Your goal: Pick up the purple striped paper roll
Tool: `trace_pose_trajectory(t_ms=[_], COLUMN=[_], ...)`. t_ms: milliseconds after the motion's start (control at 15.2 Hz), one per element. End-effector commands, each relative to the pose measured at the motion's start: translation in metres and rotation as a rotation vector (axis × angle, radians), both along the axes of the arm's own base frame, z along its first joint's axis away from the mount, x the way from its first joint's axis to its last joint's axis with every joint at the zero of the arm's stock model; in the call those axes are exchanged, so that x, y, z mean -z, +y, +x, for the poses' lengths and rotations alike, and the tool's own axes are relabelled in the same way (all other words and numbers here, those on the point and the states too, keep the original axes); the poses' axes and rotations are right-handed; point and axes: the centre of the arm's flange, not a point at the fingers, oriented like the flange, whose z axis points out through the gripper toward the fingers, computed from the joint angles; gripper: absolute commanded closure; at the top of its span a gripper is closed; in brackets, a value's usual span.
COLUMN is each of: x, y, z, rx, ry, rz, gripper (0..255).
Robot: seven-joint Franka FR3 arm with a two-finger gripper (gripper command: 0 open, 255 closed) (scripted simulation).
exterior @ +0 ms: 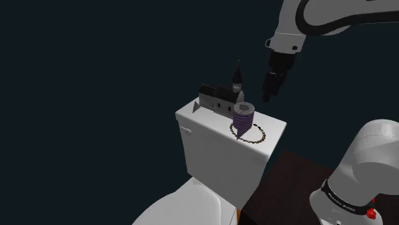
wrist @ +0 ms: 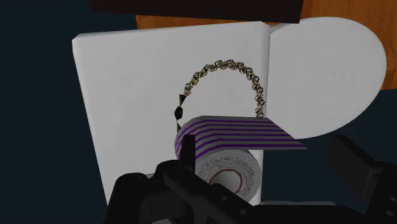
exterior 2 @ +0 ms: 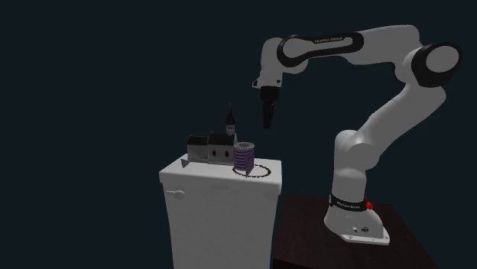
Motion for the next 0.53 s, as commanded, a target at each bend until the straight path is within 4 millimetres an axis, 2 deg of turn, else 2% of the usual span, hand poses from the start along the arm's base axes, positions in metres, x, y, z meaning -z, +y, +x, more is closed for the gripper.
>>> trace_pose_trajectory(t_ms=[0,264,462], x=[0.0,0.035,0.064], y=[0.0,0.036,0.054], z=[0.0,0.028,0.055], rx=[0.0,0.285,0.498], ry=[0.0,-0.005,-0.009], rz=[0.0,-0.118,-0.206], gripper=[0,0,0])
